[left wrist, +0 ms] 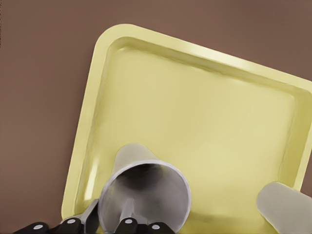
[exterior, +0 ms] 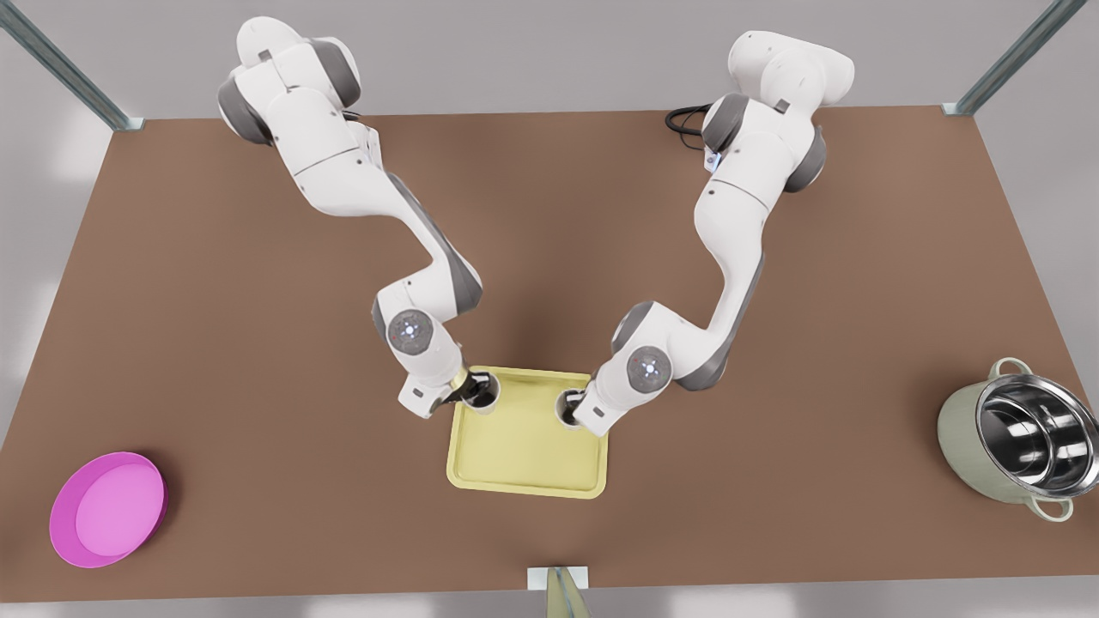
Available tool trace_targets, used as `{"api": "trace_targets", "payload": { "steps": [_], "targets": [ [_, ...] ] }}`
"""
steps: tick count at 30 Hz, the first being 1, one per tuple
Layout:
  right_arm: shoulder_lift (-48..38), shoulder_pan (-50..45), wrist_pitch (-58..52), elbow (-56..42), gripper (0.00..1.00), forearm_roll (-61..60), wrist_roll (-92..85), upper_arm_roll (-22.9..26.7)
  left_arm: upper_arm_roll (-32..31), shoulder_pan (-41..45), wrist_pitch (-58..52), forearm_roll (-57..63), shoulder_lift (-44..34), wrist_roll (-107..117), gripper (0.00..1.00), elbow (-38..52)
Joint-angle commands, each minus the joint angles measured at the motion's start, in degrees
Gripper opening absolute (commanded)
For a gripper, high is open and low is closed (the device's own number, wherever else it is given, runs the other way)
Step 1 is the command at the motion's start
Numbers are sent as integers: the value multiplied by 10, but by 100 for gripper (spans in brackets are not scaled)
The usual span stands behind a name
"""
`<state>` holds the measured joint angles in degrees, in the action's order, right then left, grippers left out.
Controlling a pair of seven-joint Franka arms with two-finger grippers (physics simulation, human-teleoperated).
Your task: Use both arms to respectively pick up the white IKEA cups from the middle-left and middle-right positions, then place the white IKEA cups onto the middle-middle tray, ensuring that the cups remain upright and do not tip over
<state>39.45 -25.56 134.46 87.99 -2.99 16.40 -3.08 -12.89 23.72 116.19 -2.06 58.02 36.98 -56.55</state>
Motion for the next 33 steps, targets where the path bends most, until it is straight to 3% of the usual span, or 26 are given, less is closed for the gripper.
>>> {"api": "trace_targets", "payload": {
  "steps": [1,2,6,8,9,10,11,13,15,17,18,19,24,27,31,33],
  "targets": [
    [6,0,9,-2,21,1,235,0,1,-1,4,1,1,139,82,0],
    [15,1,11,-7,21,0,234,0,1,-1,4,2,0,139,100,1],
    [26,1,11,-16,21,1,233,0,2,-4,-106,7,-16,142,100,24],
    [27,1,11,-16,21,1,232,0,2,-7,-110,6,-24,142,100,23],
    [27,1,11,-16,37,1,232,0,2,-7,-110,6,-24,143,100,23],
    [27,0,11,-16,87,2,234,0,2,-8,-119,6,-25,143,100,23],
    [27,0,11,-15,100,2,234,0,6,-18,-193,7,-67,141,100,23],
    [27,0,11,-15,100,3,234,0,4,-128,-402,24,-201,7,100,22],
    [27,0,11,-15,100,3,232,0,4,-232,-475,40,-256,-149,100,22],
    [26,3,10,-15,100,3,228,0,9,-261,-470,70,-303,-191,100,1],
    [22,4,7,-15,100,3,226,0,17,-268,-357,82,-425,-277,100,-193],
    [18,3,3,-15,100,3,225,0,37,-250,-361,81,-443,-285,100,-219],
    [-71,32,-123,-12,100,2,155,0,35,-254,-457,56,-439,-287,100,-208],
    [-88,118,-223,-32,100,-25,-9,3,34,-254,-475,23,-439,-285,100,-206],
    [-75,219,-236,-37,100,-11,-212,7,34,-255,-477,21,-439,-284,100,-206],
    [-177,214,-316,-19,100,-10,-198,8,34,-255,-478,21,-439,-284,100,-206]
  ]
}}
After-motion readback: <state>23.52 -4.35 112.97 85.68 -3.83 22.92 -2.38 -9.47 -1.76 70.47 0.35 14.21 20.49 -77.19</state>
